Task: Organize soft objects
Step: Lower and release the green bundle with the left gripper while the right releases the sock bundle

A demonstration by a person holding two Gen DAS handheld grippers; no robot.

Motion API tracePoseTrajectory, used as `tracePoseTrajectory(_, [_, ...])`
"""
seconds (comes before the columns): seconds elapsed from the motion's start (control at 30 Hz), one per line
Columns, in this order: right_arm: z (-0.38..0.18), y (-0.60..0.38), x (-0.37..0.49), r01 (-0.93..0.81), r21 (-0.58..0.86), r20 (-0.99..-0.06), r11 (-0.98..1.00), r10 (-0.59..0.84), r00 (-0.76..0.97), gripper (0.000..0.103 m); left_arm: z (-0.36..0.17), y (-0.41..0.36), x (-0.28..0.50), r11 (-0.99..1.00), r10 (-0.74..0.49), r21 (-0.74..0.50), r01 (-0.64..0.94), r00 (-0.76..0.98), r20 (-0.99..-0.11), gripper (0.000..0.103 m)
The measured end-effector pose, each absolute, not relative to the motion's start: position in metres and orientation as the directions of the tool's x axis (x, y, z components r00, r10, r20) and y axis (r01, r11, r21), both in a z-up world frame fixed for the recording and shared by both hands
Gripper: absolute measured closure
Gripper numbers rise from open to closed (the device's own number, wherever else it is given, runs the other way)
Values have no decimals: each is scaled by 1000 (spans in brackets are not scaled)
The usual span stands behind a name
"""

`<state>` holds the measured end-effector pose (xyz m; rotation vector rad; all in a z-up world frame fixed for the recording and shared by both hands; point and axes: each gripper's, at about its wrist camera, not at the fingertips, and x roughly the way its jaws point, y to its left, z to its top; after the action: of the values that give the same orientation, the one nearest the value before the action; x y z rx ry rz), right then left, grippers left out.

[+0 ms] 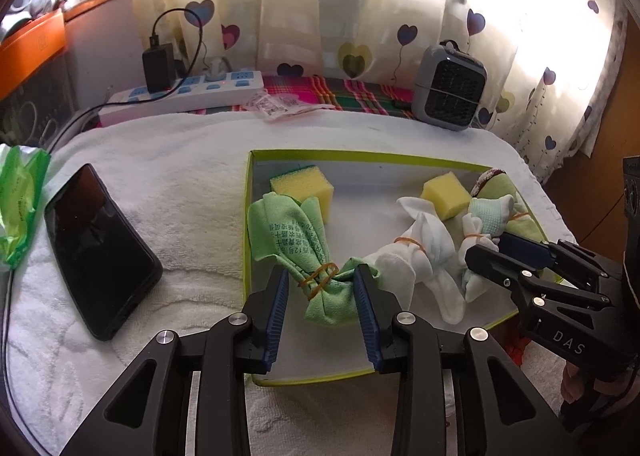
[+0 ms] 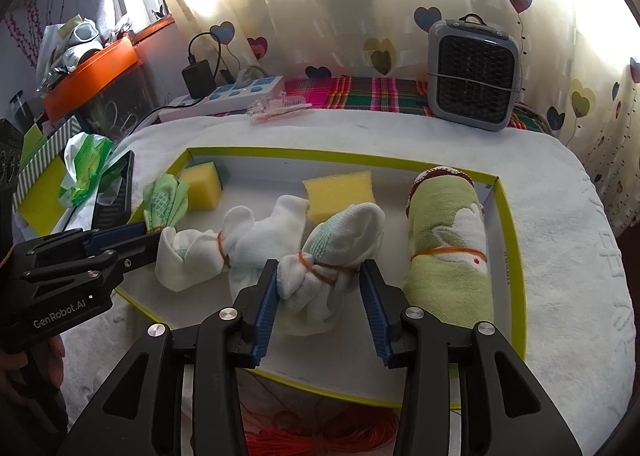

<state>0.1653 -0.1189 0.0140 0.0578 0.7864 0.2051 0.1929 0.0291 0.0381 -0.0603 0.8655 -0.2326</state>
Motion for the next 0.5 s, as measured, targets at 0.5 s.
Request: tracePoseTrajectory(0.5, [17, -123, 157, -127, 117, -683, 985, 173, 709, 54, 39, 28, 184, 976, -213, -138, 167, 628, -748, 67])
